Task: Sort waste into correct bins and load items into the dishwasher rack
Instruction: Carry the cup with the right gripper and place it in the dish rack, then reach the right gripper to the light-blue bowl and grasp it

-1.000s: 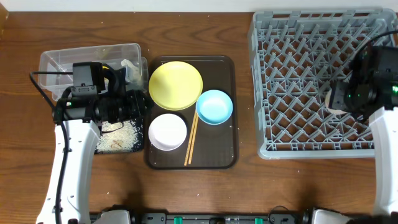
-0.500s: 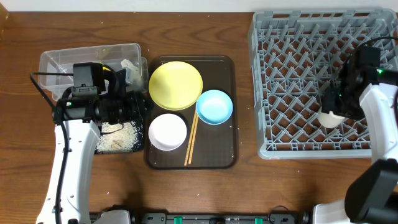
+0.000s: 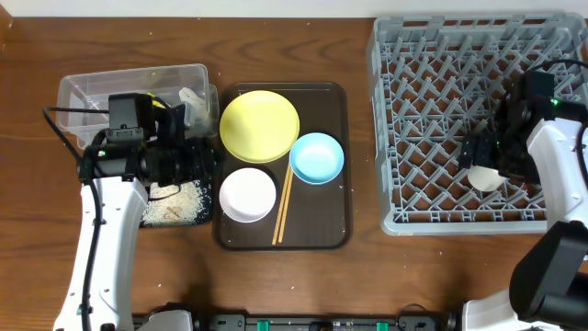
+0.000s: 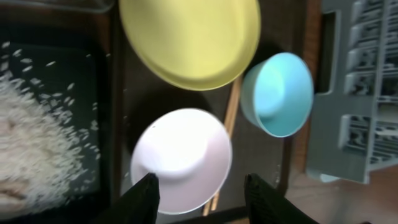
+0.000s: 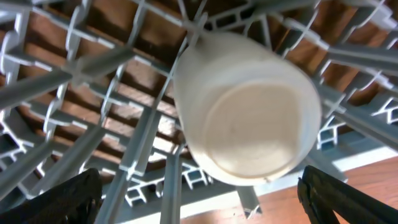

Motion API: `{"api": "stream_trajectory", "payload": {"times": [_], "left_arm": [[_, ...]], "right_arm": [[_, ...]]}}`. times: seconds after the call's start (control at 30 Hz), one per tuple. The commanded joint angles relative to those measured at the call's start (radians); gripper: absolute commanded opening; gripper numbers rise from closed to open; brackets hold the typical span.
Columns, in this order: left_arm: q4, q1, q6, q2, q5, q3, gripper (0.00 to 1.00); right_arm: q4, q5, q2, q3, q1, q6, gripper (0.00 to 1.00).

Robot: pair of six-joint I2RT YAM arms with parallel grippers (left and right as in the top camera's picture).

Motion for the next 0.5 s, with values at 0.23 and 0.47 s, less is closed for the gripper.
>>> {"api": "stream_trajectory", "payload": {"times": [0.23, 0.47], "left_arm": [[-0.092, 0.004, 0.009, -0.008, -0.243, -0.001, 0.49], [-0.130, 0.004, -0.109, -0.007, -0.437, -0.001, 0.49]], "right_arm": [[0.081, -0.379, -0.161, 0.163, 0.042, -0.041, 0.98], [0.282, -0.561, -0.206, 0.160, 0.257, -0.085, 0.95]]}}
